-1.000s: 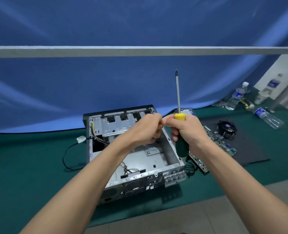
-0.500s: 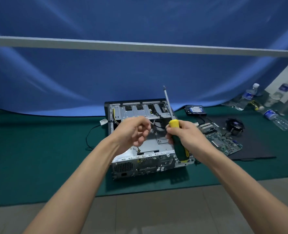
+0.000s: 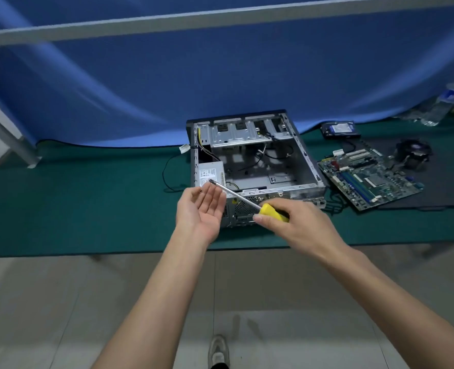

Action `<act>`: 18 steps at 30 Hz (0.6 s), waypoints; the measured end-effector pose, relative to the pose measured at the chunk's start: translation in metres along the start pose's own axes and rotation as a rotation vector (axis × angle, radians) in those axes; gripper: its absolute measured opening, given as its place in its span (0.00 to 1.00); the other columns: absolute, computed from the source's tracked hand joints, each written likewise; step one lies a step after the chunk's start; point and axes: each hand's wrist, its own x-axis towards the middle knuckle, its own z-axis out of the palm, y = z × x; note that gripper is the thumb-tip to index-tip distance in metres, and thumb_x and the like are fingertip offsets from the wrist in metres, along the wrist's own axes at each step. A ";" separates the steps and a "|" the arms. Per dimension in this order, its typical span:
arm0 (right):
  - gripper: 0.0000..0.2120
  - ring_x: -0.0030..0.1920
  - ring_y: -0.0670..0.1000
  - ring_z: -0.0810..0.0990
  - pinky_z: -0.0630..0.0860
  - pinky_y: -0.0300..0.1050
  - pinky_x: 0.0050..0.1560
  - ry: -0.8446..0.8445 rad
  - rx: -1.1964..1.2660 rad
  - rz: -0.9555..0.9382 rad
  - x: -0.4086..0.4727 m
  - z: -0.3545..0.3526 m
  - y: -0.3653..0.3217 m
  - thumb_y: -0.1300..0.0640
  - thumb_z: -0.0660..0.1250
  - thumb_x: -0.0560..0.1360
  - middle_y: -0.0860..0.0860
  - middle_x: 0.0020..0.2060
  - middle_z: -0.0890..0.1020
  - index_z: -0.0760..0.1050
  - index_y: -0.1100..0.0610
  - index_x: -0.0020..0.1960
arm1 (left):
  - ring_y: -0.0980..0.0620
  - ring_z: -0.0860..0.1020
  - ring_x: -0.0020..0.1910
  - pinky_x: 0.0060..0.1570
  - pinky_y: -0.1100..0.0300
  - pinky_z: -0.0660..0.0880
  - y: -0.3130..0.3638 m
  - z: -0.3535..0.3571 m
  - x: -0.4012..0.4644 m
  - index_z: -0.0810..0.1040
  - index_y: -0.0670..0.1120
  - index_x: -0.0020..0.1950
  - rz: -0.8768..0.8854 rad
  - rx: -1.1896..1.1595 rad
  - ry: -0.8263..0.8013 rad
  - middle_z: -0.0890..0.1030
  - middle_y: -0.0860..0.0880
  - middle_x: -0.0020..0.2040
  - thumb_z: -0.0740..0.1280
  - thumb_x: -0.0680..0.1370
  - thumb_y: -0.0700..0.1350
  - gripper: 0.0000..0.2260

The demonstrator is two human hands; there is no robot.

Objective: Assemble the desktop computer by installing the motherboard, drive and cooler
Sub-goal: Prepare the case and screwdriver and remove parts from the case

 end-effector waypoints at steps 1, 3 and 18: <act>0.19 0.37 0.45 0.76 0.65 0.39 0.32 -0.023 -0.034 0.009 -0.004 0.005 0.002 0.31 0.61 0.71 0.43 0.35 0.79 0.75 0.45 0.47 | 0.49 0.82 0.31 0.35 0.57 0.80 -0.003 -0.004 -0.001 0.78 0.37 0.44 -0.001 -0.014 -0.008 0.82 0.43 0.34 0.62 0.76 0.39 0.07; 0.20 0.36 0.45 0.75 0.64 0.40 0.31 -0.066 -0.069 0.044 -0.010 0.013 0.005 0.31 0.61 0.71 0.44 0.32 0.78 0.74 0.47 0.44 | 0.47 0.83 0.33 0.36 0.56 0.80 -0.009 -0.011 -0.004 0.78 0.36 0.45 -0.007 -0.032 -0.037 0.83 0.42 0.36 0.61 0.77 0.38 0.08; 0.22 0.34 0.48 0.74 0.66 0.42 0.31 -0.137 -0.052 0.086 -0.024 0.041 -0.004 0.31 0.62 0.70 0.48 0.27 0.76 0.75 0.50 0.39 | 0.45 0.84 0.38 0.42 0.52 0.78 -0.017 -0.050 -0.005 0.77 0.34 0.50 0.038 -0.043 -0.045 0.84 0.40 0.40 0.59 0.80 0.39 0.09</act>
